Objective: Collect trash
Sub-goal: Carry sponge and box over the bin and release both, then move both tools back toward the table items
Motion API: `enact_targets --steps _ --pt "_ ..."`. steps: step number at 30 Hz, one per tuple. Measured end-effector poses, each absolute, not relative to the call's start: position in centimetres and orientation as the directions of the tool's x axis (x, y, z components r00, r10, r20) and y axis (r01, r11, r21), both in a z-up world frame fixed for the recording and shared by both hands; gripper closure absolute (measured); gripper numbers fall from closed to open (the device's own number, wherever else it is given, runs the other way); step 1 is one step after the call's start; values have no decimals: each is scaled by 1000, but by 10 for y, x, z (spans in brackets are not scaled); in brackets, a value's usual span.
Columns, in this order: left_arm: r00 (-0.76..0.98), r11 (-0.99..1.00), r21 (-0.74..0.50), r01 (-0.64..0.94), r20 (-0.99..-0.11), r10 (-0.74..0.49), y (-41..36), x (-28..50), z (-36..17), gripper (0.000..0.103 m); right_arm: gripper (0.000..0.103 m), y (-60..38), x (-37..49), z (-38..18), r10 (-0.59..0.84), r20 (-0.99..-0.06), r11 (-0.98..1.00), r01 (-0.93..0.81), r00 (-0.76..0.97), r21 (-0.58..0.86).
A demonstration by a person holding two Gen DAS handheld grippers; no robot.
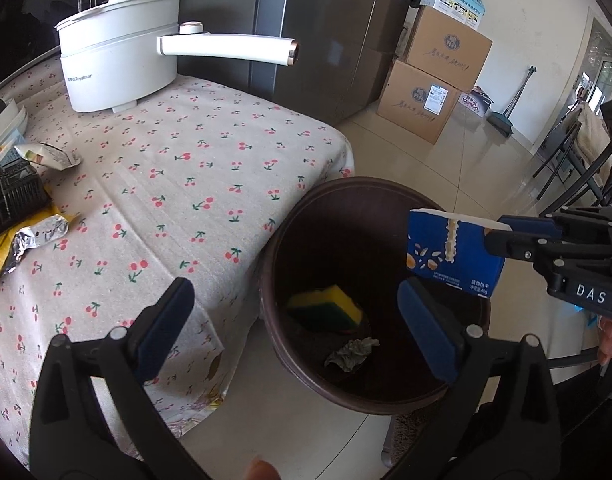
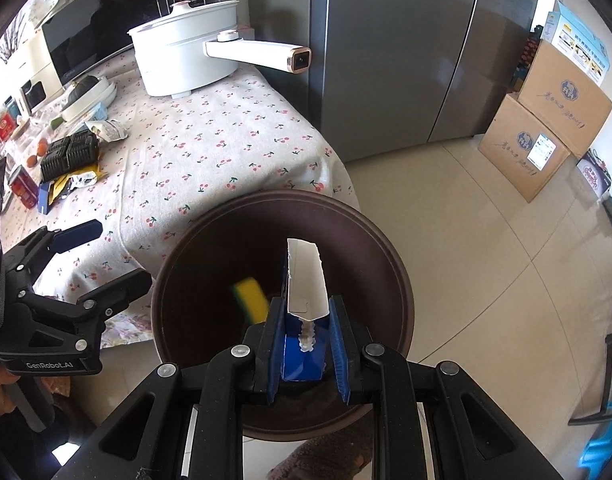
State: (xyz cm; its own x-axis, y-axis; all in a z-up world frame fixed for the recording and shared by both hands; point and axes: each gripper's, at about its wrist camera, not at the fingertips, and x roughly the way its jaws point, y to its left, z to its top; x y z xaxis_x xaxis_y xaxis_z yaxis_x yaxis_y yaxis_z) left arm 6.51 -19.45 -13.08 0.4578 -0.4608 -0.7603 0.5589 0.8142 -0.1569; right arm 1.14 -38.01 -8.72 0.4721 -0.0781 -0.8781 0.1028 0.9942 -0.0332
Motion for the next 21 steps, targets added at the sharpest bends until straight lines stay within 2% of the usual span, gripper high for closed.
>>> enact_targets --steps 5,7,8,9,21 --pt "483 836 -127 534 -766 -425 -179 66 -125 2 78 -380 12 -87 -94 -875 992 116 475 -43" --pt "494 849 -118 514 -769 -406 -169 68 -123 2 53 -381 13 -86 -101 -874 990 135 475 -41" --pt "499 857 -114 502 -771 -395 -164 70 -122 2 26 -381 13 -84 -95 -873 989 142 478 -30" --pt "504 864 -113 490 -773 -386 -159 71 -121 2 20 -381 12 -81 -86 -864 989 148 497 -13" --pt "559 946 -60 318 -794 -239 -81 80 -105 2 18 -340 32 -62 -68 -840 997 73 538 -33"
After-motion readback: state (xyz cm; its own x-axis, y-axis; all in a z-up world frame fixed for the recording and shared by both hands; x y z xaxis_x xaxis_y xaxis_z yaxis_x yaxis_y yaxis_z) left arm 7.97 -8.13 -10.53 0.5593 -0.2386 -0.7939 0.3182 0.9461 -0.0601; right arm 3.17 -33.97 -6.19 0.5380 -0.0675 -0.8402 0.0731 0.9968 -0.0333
